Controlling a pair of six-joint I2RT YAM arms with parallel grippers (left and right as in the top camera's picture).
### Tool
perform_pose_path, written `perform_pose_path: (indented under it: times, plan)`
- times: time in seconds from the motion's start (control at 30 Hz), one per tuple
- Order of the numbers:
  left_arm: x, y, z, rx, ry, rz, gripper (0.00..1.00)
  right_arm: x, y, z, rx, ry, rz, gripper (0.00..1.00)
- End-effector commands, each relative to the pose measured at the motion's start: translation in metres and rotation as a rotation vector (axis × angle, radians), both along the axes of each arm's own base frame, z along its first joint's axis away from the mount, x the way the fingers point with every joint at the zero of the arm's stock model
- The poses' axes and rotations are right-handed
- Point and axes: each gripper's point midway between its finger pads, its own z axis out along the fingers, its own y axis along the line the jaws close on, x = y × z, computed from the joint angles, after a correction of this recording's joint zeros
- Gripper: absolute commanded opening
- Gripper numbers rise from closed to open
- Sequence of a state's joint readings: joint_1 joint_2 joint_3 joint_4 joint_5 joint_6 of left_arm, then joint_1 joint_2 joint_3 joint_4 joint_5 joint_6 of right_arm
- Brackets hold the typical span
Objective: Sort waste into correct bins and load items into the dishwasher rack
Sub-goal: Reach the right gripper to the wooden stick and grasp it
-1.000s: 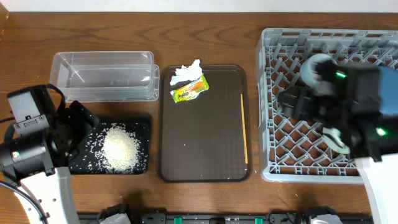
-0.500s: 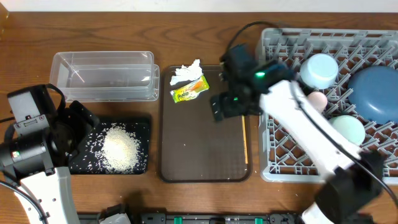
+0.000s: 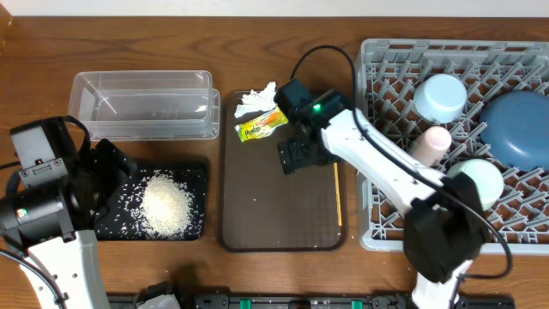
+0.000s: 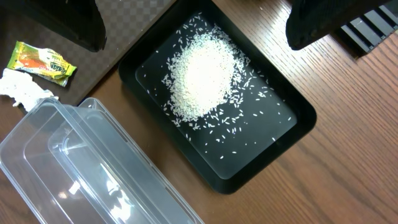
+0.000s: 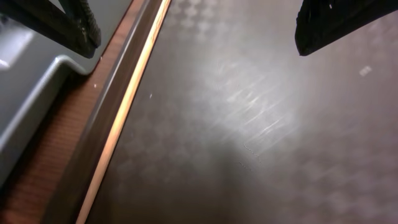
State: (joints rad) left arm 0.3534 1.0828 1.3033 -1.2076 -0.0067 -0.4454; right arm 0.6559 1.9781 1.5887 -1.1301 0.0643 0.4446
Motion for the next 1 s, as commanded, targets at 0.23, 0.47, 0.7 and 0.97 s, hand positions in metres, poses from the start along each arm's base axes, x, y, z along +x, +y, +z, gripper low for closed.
perform_pose_path:
  times: [0.23, 0.47, 0.7, 0.97]
  plan:
    - [0.000, 0.002, 0.003, 0.006, -0.004, 0.009, 0.95, 0.005, -0.011, -0.052, -0.127, 0.055, -0.049, 0.99]
    - [0.000, 0.002, 0.003, 0.006, -0.004, 0.009, 0.95, 0.011, -0.021, -0.054, -0.129, 0.061, -0.078, 0.99]
    - [0.000, 0.002, 0.003, 0.006, -0.004, 0.009, 0.95, 0.018, -0.022, -0.057, -0.034, 0.105, -0.095, 0.99]
    - [-0.001, 0.002, 0.003, 0.006, -0.003, 0.009, 0.95, 0.022, -0.014, -0.057, 0.038, 0.118, -0.089, 0.99]
